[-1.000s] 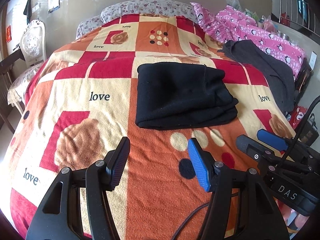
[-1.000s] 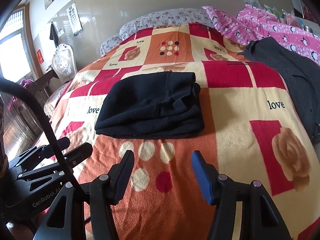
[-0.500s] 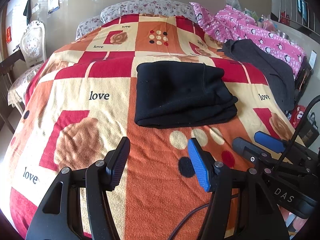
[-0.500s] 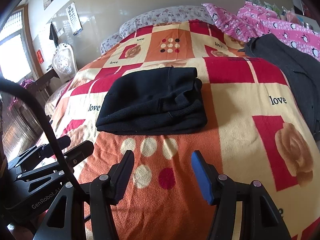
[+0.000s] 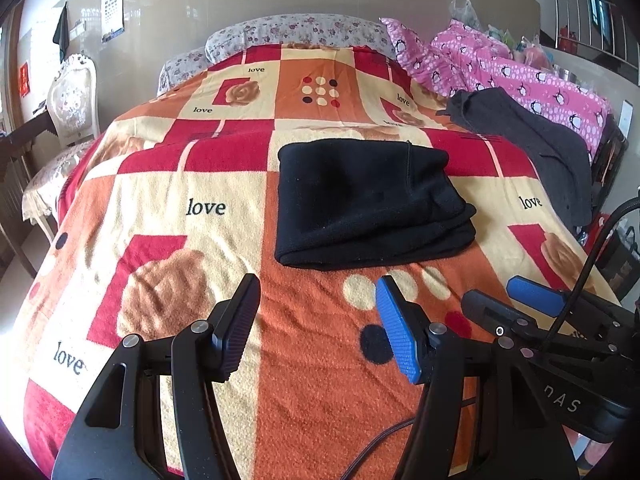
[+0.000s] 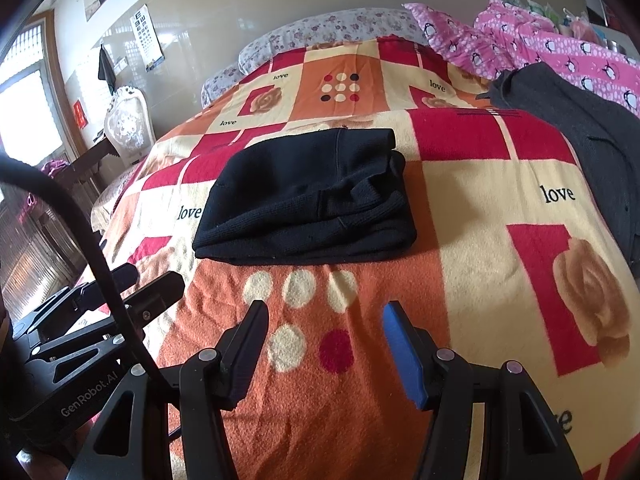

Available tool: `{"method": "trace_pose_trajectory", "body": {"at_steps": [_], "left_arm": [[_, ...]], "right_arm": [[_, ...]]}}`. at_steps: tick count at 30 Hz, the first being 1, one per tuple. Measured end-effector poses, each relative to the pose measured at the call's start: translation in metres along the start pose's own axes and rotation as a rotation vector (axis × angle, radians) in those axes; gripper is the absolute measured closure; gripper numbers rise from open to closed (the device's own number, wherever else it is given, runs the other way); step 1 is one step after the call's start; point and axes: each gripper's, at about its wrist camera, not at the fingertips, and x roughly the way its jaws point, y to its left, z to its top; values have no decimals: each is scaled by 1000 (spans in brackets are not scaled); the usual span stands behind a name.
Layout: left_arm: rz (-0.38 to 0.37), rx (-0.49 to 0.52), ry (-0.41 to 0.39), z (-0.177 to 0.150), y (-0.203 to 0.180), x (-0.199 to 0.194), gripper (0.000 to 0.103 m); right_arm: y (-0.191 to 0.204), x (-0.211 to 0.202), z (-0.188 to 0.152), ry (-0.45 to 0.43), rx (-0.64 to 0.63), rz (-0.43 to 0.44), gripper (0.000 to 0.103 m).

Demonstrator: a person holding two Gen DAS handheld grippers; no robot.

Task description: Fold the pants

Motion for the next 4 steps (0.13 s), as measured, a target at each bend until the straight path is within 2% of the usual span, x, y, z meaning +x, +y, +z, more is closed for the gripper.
{"method": "trace_pose_trajectory", "body": {"at_steps": [4], "left_arm": [[-6,14,-9,0,-2,-3,42]], "right_arm": [[0,0,0,0,-1,-2,46]]}}
